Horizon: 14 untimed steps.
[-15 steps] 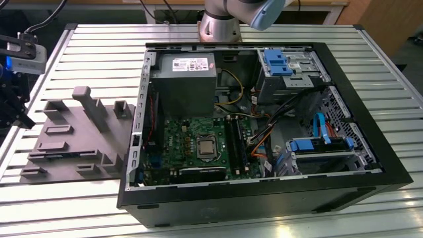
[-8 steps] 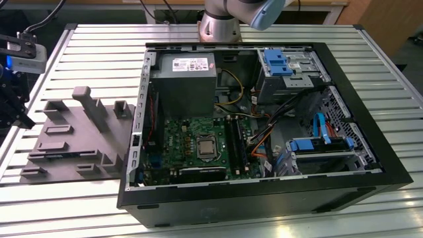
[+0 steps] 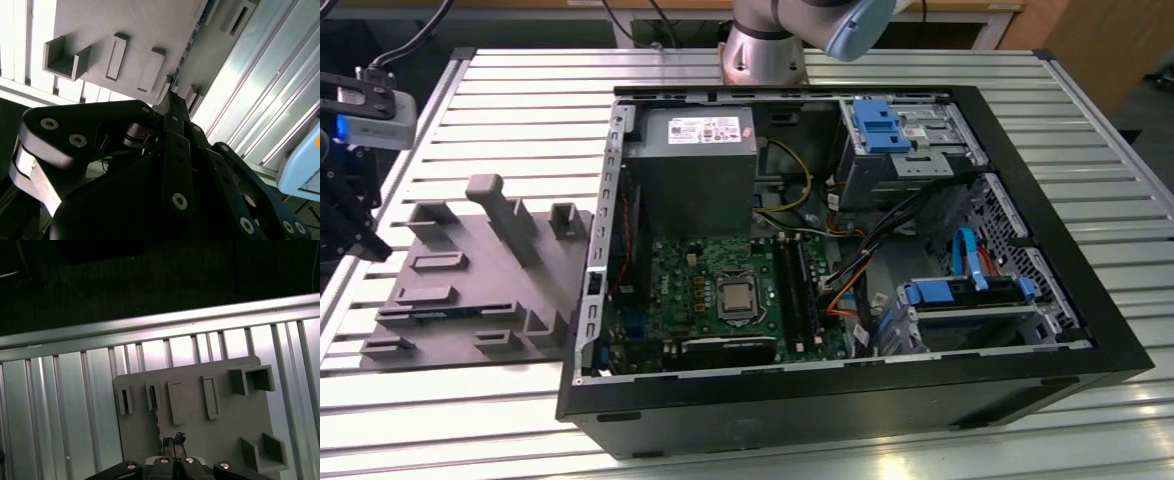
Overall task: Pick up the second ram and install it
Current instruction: 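Pick up the second ram and move it above second insertion slot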
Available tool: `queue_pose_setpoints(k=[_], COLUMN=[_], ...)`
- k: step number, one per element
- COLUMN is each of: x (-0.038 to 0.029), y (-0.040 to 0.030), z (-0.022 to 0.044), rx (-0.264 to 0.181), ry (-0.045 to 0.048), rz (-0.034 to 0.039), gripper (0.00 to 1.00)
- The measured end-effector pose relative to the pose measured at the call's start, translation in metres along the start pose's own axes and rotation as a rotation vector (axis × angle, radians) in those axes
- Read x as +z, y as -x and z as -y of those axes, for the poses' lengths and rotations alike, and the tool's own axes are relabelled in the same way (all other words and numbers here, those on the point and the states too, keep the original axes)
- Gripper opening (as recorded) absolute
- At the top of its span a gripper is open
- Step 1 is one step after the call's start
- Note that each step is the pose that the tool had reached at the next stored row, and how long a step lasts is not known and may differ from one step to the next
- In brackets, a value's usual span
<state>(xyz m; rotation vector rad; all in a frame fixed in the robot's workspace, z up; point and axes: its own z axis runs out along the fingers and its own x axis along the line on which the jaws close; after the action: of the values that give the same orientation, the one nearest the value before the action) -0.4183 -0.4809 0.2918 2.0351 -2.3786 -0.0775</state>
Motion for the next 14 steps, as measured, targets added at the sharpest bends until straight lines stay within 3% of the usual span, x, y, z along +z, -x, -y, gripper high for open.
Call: queue_pose_setpoints(k=[14], x=[0.0067], y=[0.0000], z=[0.0011], rx=[-0.044], ry=[0.0012], rz=[-0.0021], gripper=[0.11])
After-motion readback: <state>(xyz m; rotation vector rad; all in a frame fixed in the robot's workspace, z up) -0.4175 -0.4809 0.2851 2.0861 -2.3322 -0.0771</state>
